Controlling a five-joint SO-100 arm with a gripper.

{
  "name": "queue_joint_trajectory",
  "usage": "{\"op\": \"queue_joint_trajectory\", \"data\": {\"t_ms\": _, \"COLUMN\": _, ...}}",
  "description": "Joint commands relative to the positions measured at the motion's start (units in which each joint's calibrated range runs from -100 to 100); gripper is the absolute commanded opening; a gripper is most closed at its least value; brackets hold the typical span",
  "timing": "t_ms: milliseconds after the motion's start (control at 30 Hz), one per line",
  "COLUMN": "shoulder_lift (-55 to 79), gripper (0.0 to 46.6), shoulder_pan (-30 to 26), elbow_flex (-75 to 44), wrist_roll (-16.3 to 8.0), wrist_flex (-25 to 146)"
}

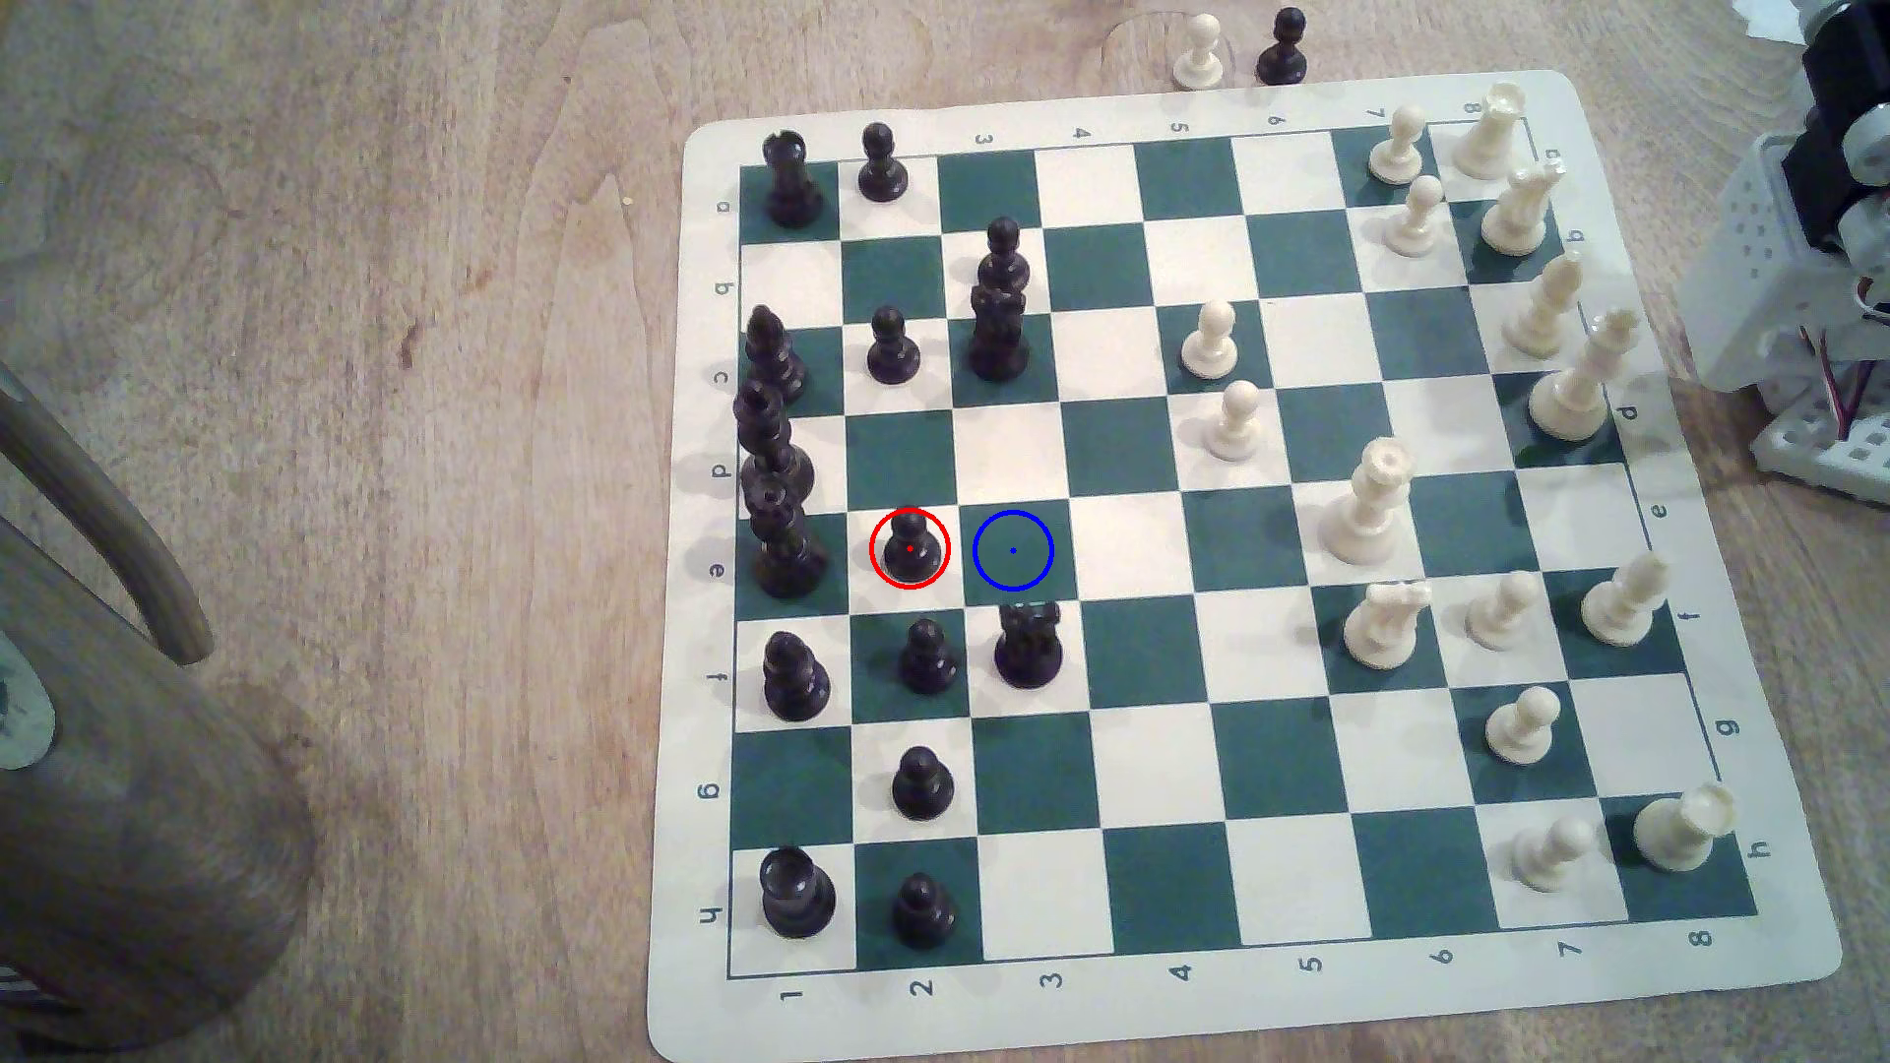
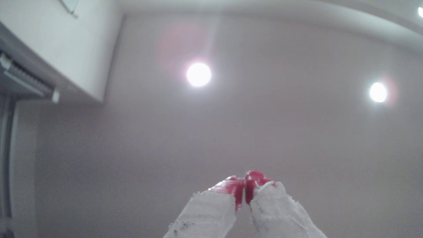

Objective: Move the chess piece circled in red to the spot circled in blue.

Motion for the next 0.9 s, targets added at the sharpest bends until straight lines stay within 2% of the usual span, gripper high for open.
{"op": "queue_joint_trajectory", "data": {"t_ms": 0, "shoulder_lift": -0.1, "gripper": 0.1, "shoulder_pan": 0.0, "elbow_flex": 1.0, "wrist_roll": 0.1, "wrist_flex": -1.1}}
{"op": "queue_joint_trajectory", "data": {"t_ms": 767, "shoulder_lift": -0.1, "gripper": 0.1, "shoulder_pan": 0.0, "elbow_flex": 1.0, "wrist_roll": 0.1, "wrist_flex": -1.1}}
{"op": "queue_joint_trajectory", "data": {"t_ms": 867, "shoulder_lift": -0.1, "gripper": 0.1, "shoulder_pan": -3.7, "elbow_flex": 1.1, "wrist_roll": 0.1, "wrist_flex": 0.9}}
